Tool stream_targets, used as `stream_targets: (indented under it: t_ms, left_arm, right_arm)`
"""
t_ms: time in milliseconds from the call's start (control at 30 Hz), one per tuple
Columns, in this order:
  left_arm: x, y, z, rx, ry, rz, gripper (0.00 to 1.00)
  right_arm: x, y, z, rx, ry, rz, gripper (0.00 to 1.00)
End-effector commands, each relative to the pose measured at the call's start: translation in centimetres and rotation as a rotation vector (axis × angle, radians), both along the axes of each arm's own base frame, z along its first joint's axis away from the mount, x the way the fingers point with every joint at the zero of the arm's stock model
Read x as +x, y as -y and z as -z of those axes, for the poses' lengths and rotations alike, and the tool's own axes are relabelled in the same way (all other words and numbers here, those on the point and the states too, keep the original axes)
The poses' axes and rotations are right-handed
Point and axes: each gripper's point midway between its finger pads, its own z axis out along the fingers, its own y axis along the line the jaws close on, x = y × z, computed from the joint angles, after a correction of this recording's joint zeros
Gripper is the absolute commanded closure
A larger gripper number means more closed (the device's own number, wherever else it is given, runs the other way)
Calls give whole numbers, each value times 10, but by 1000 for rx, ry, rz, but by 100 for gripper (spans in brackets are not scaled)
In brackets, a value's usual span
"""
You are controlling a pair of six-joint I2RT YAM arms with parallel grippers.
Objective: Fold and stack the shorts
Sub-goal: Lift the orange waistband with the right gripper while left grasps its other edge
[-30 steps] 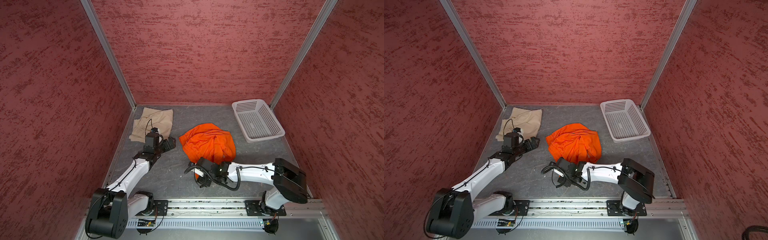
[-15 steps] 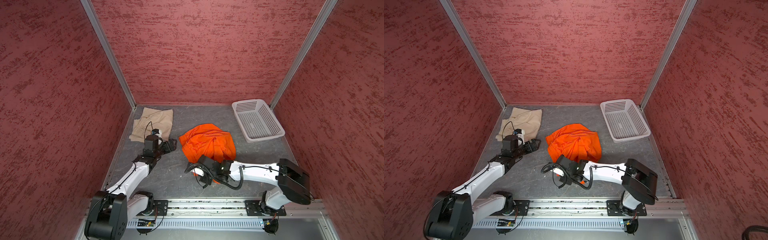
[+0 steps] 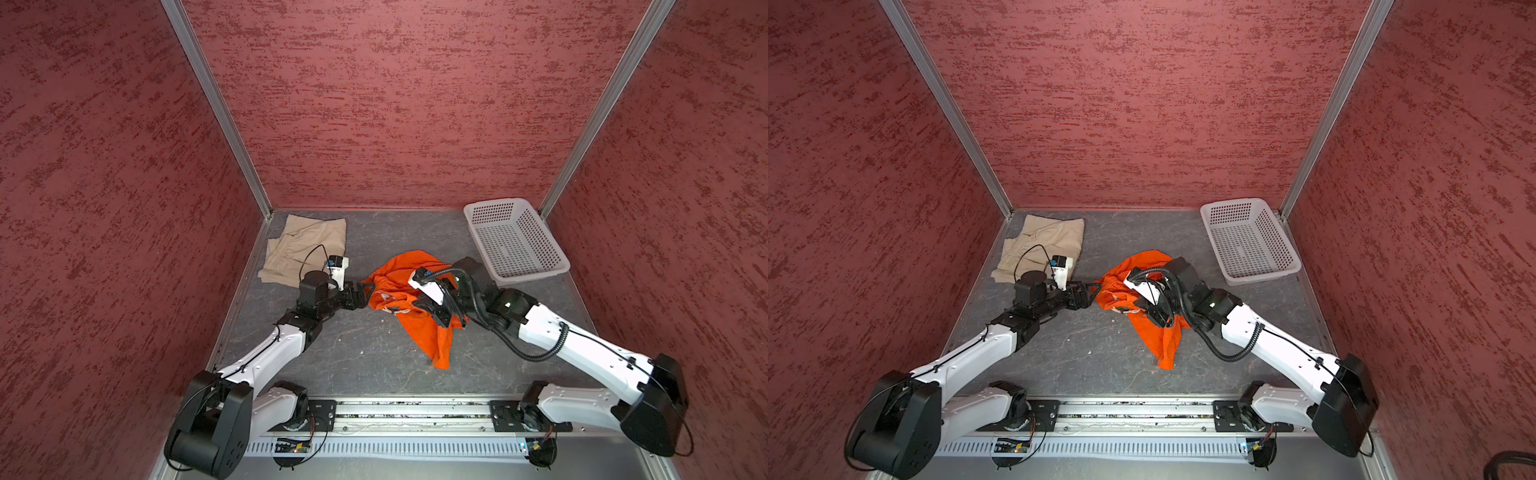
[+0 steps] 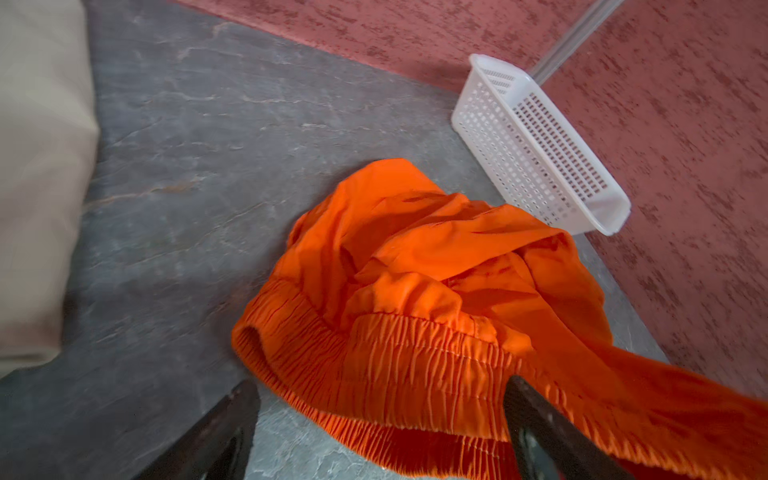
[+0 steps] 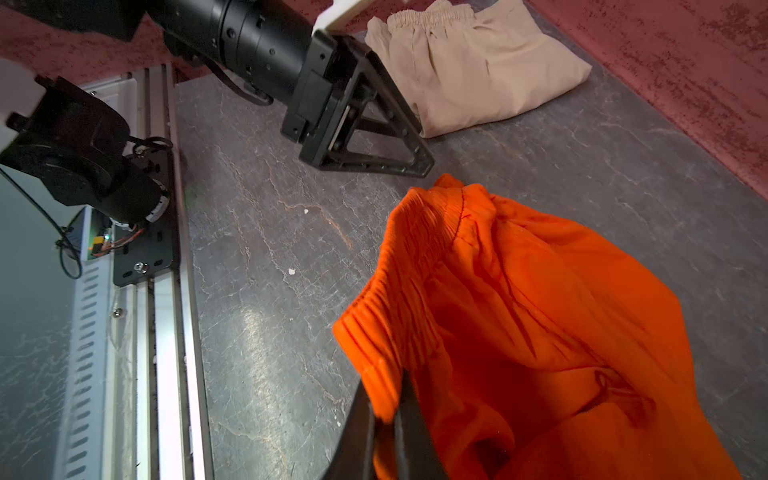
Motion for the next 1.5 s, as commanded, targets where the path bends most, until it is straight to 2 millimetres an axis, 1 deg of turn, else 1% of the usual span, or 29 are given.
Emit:
stream_targets:
  t_ms: [0, 67, 133, 233, 333, 433, 533, 633, 733, 867, 967, 1067, 1133, 1200, 1267, 1367, 1467]
  left_arm:
    - [-7, 23, -23, 86, 197, 173, 10]
    - [-12, 31, -26, 133, 270, 254, 12]
    - [-19, 38, -27, 187, 349, 346, 17]
    - [-25, 41, -28, 254, 425, 427, 17]
    - [-30, 44, -28, 303, 448, 503, 16]
    - [-41, 50, -30, 302, 465, 591, 16]
    - [-51, 54, -34, 273, 502, 630, 15]
    - [-62, 56, -36, 240, 536, 660, 15]
    - [-73, 57, -35, 220, 537, 694, 15]
    - [-82, 54, -48, 190, 588, 678, 16]
    - [-96, 53, -55, 142, 624, 668, 16]
    - [-112, 57, -51, 127, 635, 685, 17]
    - [-117, 61, -45, 136, 639, 689, 17]
    - [-116, 63, -36, 175, 636, 674, 17]
    - [-107, 63, -25, 226, 621, 642, 17]
    - [-96, 65, -22, 246, 631, 618, 18]
    - [-84, 67, -18, 258, 620, 590, 23]
  right_arm:
    - [-6, 15, -44, 91, 7, -58, 100]
    - [-2, 26, -65, 113, 49, -45, 100]
    - [2, 35, -84, 126, 101, -41, 100]
    - [14, 47, -108, 132, 179, -12, 100]
    - [32, 56, -131, 145, 213, 31, 100]
    - [47, 60, -150, 150, 225, 58, 100]
    - [54, 58, -168, 165, 242, 54, 100]
    - [59, 58, -180, 178, 250, 51, 100]
    - [65, 58, -186, 180, 253, 58, 100]
    - [70, 59, -187, 179, 246, 75, 100]
    - [73, 60, -187, 186, 243, 88, 100]
    - [73, 58, -188, 203, 238, 84, 100]
    - [73, 57, -190, 214, 236, 77, 100]
    - [73, 56, -190, 222, 237, 69, 100]
    - [73, 55, -192, 226, 236, 64, 100]
    - [73, 54, -193, 231, 234, 59, 100]
    - [71, 54, -193, 236, 232, 54, 100]
